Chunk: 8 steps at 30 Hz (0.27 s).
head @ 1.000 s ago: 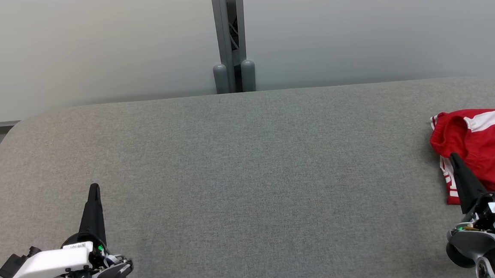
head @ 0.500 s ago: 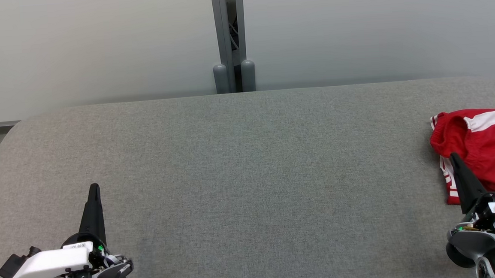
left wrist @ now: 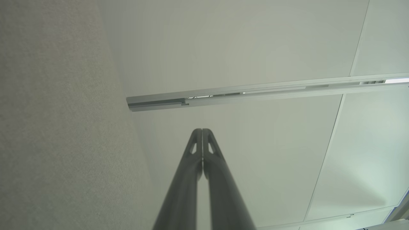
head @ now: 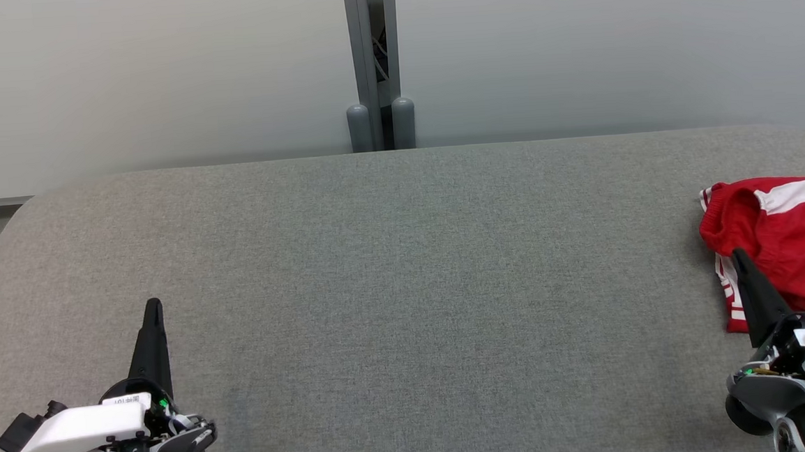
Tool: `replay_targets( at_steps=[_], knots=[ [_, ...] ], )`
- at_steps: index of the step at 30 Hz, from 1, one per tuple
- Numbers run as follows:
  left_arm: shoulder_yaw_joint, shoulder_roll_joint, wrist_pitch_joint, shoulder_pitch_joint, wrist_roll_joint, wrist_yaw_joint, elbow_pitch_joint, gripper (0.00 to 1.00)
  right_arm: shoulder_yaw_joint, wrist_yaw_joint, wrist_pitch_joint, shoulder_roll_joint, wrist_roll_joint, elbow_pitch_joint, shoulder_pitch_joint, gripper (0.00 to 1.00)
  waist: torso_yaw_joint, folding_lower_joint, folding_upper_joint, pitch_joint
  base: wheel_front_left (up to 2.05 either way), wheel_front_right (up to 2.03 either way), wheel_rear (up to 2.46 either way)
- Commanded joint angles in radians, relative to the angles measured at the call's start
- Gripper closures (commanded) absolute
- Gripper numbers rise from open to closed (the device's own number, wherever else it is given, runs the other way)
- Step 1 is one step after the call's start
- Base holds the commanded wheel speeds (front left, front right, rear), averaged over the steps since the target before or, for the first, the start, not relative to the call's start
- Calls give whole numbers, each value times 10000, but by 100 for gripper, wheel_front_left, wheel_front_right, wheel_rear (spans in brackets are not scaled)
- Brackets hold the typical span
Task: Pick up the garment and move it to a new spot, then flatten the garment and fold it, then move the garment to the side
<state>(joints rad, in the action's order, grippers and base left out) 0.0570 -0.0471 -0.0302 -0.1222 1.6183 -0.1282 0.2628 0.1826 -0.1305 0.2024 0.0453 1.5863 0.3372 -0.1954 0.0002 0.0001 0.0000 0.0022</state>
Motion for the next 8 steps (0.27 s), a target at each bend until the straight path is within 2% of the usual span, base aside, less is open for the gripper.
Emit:
replay_targets(
  at_steps=[1,8],
  knots=[
    [42,-59,6,-140,0,-62,-34,100,18,-4,40,93,65,-37,-73,100,0,-1,0,0,0,0,0],
    [42,-59,6,-140,0,-62,-34,100,17,-4,39,93,64,-37,-73,100,0,-1,0,0,0,0,0]
  ],
)
